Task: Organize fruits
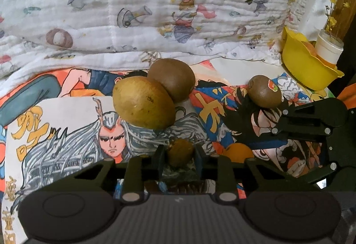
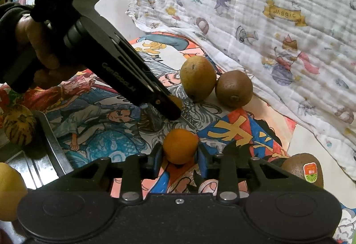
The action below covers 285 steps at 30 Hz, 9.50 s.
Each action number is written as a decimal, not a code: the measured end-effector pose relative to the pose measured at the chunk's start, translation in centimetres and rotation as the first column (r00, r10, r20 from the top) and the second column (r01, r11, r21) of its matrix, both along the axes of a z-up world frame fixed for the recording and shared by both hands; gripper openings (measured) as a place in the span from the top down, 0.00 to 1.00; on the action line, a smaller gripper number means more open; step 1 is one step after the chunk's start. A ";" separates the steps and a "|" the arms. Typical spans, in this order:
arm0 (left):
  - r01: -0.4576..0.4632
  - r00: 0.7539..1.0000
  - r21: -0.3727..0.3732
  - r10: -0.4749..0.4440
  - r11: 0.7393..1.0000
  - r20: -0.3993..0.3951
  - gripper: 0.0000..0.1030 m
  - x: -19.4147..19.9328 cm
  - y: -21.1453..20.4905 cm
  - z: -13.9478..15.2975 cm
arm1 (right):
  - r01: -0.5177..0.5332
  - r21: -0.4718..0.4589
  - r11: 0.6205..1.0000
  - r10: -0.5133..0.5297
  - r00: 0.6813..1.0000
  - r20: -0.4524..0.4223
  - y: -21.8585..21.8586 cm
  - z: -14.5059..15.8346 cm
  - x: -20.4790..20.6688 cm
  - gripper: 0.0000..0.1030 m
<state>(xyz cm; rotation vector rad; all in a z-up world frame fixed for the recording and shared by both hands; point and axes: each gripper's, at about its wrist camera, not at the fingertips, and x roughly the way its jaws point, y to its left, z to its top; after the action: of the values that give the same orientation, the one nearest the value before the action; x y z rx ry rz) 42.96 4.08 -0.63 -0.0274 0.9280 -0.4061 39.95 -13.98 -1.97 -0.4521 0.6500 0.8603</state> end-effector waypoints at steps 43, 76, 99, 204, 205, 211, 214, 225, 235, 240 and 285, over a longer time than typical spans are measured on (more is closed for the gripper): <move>0.190 0.981 -0.038 -0.191 0.981 -0.032 0.71 -16.1 -7.6 3.8 | -0.054 -0.038 0.998 0.051 0.995 -0.090 -7.9 3.3 -17.5 0.66; 0.314 0.949 0.131 -0.310 0.940 -0.053 0.71 -18.1 -11.2 2.6 | -0.042 -0.063 0.997 0.031 0.985 -0.171 -9.0 2.8 -19.0 0.60; 0.187 0.971 0.128 -0.203 0.974 0.130 0.02 -24.4 -8.5 7.6 | 0.014 -0.050 0.999 -0.020 0.994 -0.107 -9.3 6.2 -22.5 0.09; 0.067 0.990 0.299 -0.101 0.952 0.102 0.02 6.0 -7.5 2.4 | 0.250 -0.004 0.968 -0.250 0.968 -0.024 -8.3 0.3 6.1 0.09; 0.067 0.990 0.298 -0.101 0.952 0.102 0.02 6.0 -7.5 2.4 | 0.250 -0.004 0.968 -0.250 0.968 -0.025 -8.3 0.3 6.1 0.09; 0.080 0.985 0.297 -0.121 0.951 0.122 0.02 5.9 -8.1 2.9 | 0.260 0.007 0.966 -0.259 0.965 -0.041 -9.1 0.8 5.9 0.09; 0.110 0.979 0.284 -0.153 0.953 0.133 0.02 5.6 -9.0 3.3 | 0.270 0.016 0.963 -0.269 0.962 -0.051 -10.1 1.3 5.6 0.08; 0.136 0.974 0.306 -0.184 0.942 0.134 0.02 5.4 -10.3 3.6 | 0.281 0.032 0.959 -0.278 0.958 -0.065 -11.5 1.7 4.8 0.08; 0.114 0.979 0.305 -0.159 0.945 0.127 0.02 5.3 -9.5 3.4 | 0.281 0.041 0.959 -0.277 0.958 -0.068 -11.9 1.7 3.8 0.08; 0.109 0.981 0.316 -0.154 0.942 0.121 0.02 5.4 -8.7 2.9 | 0.274 0.038 0.961 -0.272 0.960 -0.065 -11.3 1.4 4.3 0.08; 0.250 0.940 0.204 -0.288 0.946 0.182 0.01 5.1 -11.7 2.1 | 0.312 0.050 0.949 -0.304 0.944 -0.126 -14.4 1.7 1.6 0.08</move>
<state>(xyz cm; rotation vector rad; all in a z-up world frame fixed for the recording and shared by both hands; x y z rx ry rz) 48.08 -7.63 1.50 0.3058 0.7569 -0.5680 41.53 -28.41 -0.24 -0.2290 0.7733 0.6120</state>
